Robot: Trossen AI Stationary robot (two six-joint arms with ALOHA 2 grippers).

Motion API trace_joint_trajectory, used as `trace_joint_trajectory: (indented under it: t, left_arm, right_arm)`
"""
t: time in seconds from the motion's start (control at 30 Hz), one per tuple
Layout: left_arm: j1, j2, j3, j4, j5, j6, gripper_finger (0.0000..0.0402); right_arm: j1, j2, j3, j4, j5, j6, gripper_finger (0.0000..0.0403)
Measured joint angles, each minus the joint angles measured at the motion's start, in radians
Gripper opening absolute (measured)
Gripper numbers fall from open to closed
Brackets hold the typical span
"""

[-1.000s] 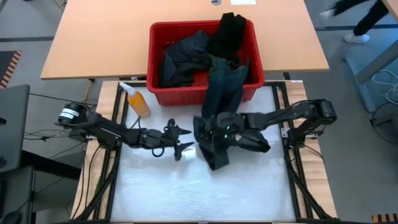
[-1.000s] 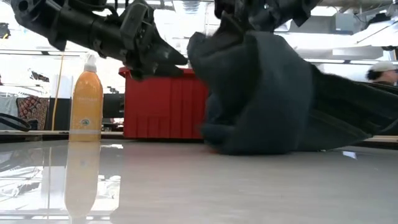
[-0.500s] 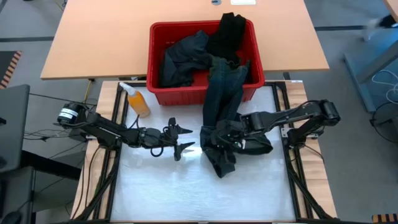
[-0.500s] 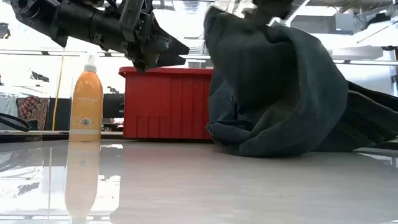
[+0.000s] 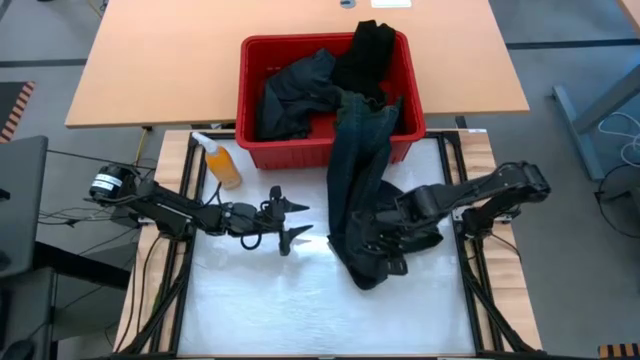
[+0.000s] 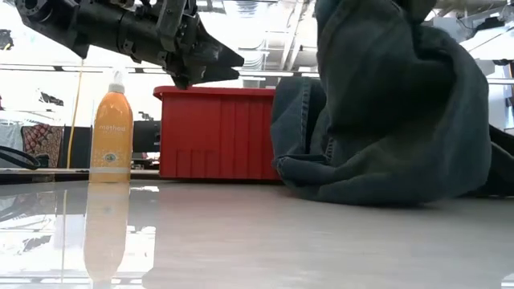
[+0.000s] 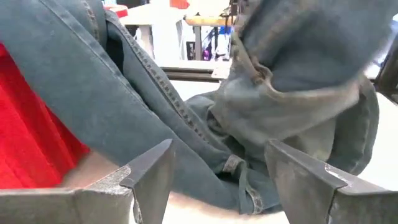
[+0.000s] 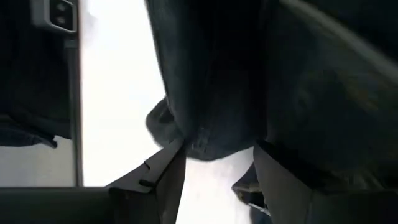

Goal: Fold Laundry from Bin
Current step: Fold the dark blue jeans

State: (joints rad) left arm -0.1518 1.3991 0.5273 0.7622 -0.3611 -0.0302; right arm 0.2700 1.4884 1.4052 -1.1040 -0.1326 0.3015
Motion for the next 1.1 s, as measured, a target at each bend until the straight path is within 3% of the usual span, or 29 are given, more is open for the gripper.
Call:
trace_joint_trajectory:
  t: [0.07, 0.17, 0.3, 0.43, 0.6, 0.8, 0.9, 1.1]
  left_arm:
    - [-0.001, 0.0, 0.013, 0.004, 0.045, -0.011, 0.024]
    - [-0.011, 0.007, 0.058, -0.004, 0.122, -0.016, 0.024]
    - [-0.058, 0.009, 0.148, -0.134, 0.132, -0.012, 0.024]
    - [-0.117, 0.009, 0.221, -0.23, 0.076, -0.011, 0.024]
    - [-0.169, 0.01, 0.232, -0.239, -0.115, -0.058, 0.024]
    - [-0.186, 0.01, 0.231, -0.267, -0.062, -0.199, 0.024]
    - [-0.198, 0.01, 0.23, -0.265, -0.062, -0.216, 0.024]
    - [-0.192, 0.01, 0.23, -0.327, -0.175, -0.295, 0.024]
  right_arm:
    - [0.019, -0.018, 0.0, 0.006, 0.017, 0.024, 0.0212]
    - [0.05, -0.041, 0.0, 0.046, 0.149, 0.039, 0.0212]
    - [0.077, -0.044, 0.0, 0.133, 0.24, 0.038, 0.0212]
    - [0.105, -0.045, -0.036, 0.276, 0.347, 0.016, 0.0212]
    - [0.099, -0.028, -0.115, 0.519, 0.392, -0.03, 0.0212]
    - [0.087, 0.004, -0.126, 0.578, 0.572, -0.038, 0.0212]
    - [0.074, 0.023, -0.126, 0.607, 0.582, -0.057, 0.0212]
    - [0.061, 0.093, -0.126, 0.688, 0.582, -0.075, 0.0212]
